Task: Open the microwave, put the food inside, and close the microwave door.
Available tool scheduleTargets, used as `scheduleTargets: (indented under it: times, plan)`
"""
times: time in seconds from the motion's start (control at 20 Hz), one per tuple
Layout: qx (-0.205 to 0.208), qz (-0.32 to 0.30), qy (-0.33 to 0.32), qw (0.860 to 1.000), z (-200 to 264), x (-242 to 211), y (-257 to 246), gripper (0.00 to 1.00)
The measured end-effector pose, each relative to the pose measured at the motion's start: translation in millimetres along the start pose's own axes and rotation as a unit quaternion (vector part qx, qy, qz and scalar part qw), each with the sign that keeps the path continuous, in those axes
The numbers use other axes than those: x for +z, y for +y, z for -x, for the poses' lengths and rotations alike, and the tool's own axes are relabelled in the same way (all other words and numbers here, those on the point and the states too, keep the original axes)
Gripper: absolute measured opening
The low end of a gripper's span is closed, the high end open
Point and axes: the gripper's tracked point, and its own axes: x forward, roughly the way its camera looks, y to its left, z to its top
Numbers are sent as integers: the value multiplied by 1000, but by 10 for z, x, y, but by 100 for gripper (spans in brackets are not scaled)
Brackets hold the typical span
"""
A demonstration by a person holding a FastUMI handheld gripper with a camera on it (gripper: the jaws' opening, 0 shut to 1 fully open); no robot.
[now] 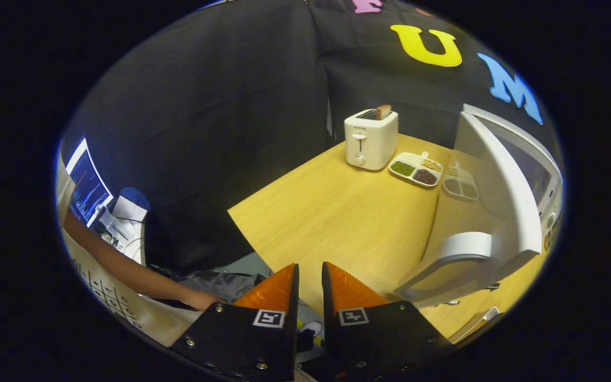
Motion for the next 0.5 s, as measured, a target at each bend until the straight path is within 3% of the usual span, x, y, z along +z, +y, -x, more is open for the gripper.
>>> scheduleTargets:
  times: [0.2, 0.45, 0.5]
  plan:
    - [76, -22, -28, 997, 209, 227, 233, 22]
    - [128, -40, -92, 987, 736, 604, 357, 24]
    - [138, -40, -107, 984, 862, 675, 380, 31]
